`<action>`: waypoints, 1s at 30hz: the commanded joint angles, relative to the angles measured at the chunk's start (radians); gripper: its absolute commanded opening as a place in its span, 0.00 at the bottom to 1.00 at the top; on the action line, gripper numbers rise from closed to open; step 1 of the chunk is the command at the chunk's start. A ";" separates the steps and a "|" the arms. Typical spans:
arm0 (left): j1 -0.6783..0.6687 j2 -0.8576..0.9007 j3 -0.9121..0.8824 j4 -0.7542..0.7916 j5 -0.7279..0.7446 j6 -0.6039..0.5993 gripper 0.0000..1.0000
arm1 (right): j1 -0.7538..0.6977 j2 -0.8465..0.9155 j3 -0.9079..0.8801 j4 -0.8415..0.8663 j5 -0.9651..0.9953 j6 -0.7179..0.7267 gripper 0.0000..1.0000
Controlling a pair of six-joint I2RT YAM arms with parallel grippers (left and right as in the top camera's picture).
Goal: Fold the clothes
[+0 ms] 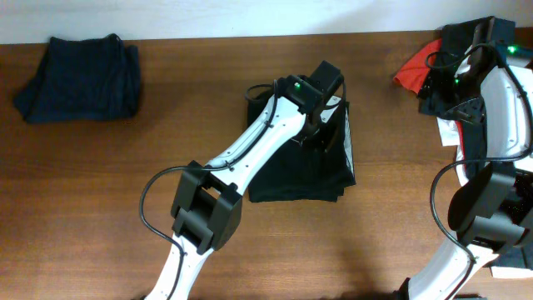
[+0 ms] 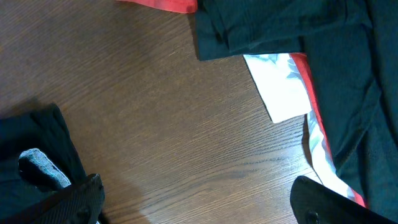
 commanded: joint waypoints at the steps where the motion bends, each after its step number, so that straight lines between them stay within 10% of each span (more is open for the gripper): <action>1: -0.048 0.028 0.011 0.010 0.023 0.005 0.01 | -0.002 -0.010 0.011 0.000 0.009 0.001 0.99; 12: -0.173 0.146 0.058 0.020 0.119 0.006 0.03 | -0.002 -0.010 0.011 0.000 0.009 0.001 0.99; 15: -0.090 0.072 0.187 -0.105 0.075 0.006 0.38 | -0.002 -0.010 0.011 0.000 0.009 0.001 0.99; 16: -0.016 0.045 0.235 -0.169 0.048 0.006 0.99 | -0.002 -0.010 0.011 0.000 0.009 0.001 0.99; 20: 0.283 0.040 0.241 -0.328 -0.046 0.013 0.99 | -0.002 -0.010 0.011 0.000 0.009 0.001 0.99; 23: 0.470 0.040 0.165 -0.327 0.232 0.180 0.99 | -0.002 -0.010 0.011 0.000 0.009 0.001 0.99; 30: 0.450 0.040 -0.287 -0.008 0.385 0.200 0.82 | -0.002 -0.010 0.011 0.000 0.009 0.001 0.99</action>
